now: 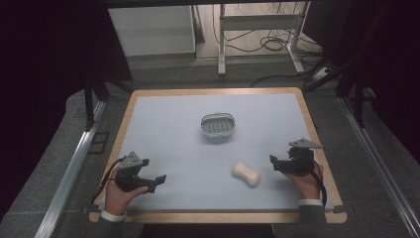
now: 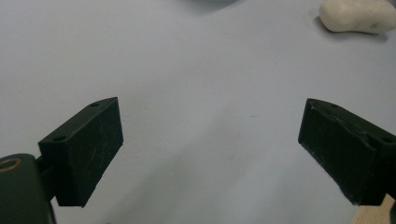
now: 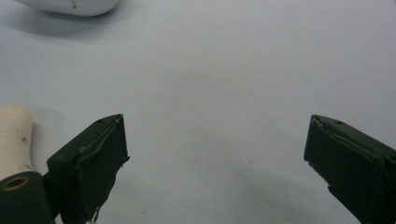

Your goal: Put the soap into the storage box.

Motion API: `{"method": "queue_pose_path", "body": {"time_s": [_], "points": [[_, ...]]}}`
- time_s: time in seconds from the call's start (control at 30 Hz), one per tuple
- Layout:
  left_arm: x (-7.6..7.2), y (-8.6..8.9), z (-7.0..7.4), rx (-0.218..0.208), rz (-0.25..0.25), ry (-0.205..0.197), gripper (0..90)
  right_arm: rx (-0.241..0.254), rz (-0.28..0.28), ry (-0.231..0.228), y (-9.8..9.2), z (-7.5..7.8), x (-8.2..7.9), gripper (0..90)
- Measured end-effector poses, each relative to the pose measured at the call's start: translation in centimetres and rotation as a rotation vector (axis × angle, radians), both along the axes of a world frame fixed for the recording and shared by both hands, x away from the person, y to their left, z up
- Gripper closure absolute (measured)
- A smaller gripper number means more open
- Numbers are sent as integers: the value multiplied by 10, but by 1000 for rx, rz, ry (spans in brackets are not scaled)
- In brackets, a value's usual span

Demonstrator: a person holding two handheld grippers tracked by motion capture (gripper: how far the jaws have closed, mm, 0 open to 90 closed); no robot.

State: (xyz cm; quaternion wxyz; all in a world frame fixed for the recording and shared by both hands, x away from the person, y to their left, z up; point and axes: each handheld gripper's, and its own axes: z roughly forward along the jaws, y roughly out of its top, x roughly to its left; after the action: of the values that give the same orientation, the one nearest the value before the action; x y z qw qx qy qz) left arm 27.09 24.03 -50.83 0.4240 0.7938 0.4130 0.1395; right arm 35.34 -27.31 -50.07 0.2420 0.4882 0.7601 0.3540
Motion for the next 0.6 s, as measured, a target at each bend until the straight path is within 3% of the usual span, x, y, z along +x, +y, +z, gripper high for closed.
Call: {"method": "queue_pose_path", "body": {"time_s": [0.6], "points": [[-1,1,0,-6,4,-9,67,28,11,-5,-4,4,-4,107]]}}
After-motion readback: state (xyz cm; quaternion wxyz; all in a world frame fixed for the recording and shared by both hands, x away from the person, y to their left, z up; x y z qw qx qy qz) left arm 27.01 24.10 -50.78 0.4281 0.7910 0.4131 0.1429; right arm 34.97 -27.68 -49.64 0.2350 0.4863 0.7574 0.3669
